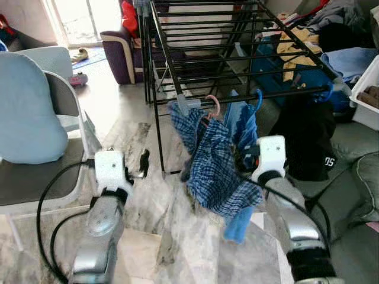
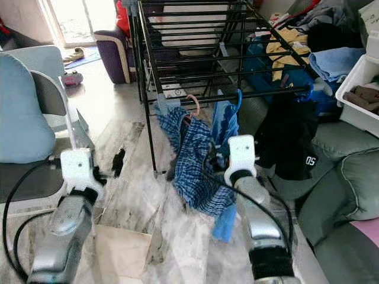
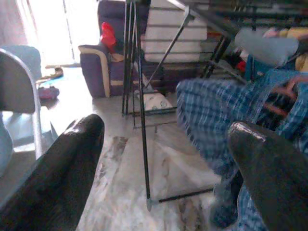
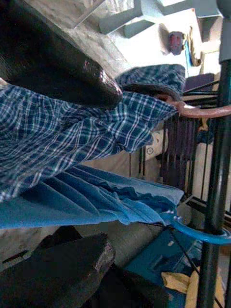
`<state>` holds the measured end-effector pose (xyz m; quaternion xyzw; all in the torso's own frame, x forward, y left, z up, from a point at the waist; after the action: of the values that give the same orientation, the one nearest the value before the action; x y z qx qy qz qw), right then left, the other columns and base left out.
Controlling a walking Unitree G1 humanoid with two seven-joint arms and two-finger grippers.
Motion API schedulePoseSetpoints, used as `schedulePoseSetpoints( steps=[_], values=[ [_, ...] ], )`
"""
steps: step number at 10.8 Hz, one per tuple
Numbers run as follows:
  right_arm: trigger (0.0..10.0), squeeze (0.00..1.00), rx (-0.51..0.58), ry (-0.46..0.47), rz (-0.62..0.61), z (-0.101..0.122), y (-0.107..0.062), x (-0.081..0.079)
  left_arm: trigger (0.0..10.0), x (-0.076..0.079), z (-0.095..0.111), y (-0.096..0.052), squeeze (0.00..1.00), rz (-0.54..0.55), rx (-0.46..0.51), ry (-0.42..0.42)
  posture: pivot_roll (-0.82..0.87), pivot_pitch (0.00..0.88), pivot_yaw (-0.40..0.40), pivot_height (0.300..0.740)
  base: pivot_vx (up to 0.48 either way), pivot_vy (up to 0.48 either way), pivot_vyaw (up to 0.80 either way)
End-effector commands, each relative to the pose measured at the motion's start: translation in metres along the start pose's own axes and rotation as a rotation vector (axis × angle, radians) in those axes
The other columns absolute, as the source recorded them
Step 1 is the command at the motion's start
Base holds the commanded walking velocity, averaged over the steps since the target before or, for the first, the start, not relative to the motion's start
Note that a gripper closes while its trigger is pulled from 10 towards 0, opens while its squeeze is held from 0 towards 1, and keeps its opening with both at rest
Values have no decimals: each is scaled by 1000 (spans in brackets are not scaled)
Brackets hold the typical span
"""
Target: Hang hanger
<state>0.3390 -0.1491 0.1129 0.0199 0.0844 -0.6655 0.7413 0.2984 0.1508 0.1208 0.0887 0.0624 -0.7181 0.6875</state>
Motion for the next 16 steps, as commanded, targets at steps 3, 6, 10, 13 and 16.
schedulePoseSetpoints(
  steps=[3,6,10,13,16],
  values=[
    [10000,0,43,43,-53,14,-10,11,10000,6,9,7,0,-22,18,6,-11,0,-20,740,0,0,0],
    [10000,0,52,79,-74,21,-17,12,10000,9,12,4,0,-37,24,9,-16,0,-8,740,0,0,0],
    [10000,0,33,30,-157,16,-33,32,10000,23,5,-1,0,-101,5,-40,-94,0,24,740,0,0,0],
    [10000,0,44,46,-235,12,-45,39,10000,36,9,7,0,-203,30,-28,-137,0,87,740,0,0,0],
    [10000,0,37,44,-236,10,-45,37,10000,38,12,12,0,-232,52,-29,-143,0,101,740,0,0,0]
  ],
)
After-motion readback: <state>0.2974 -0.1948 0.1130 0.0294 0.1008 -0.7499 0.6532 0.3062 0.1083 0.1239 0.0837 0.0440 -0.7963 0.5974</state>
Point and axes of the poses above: a point about 5 cm out from each wrist's last joint towards the gripper, its own y axis pointing out of the wrist towards the gripper, its own z axis along the axis of the wrist's last joint, x = y × z, the point moved 2 cm from there along y, pointing out of the wrist towards the gripper, and after that the axes turned 13 degrees about y, right-handed, at the moved point
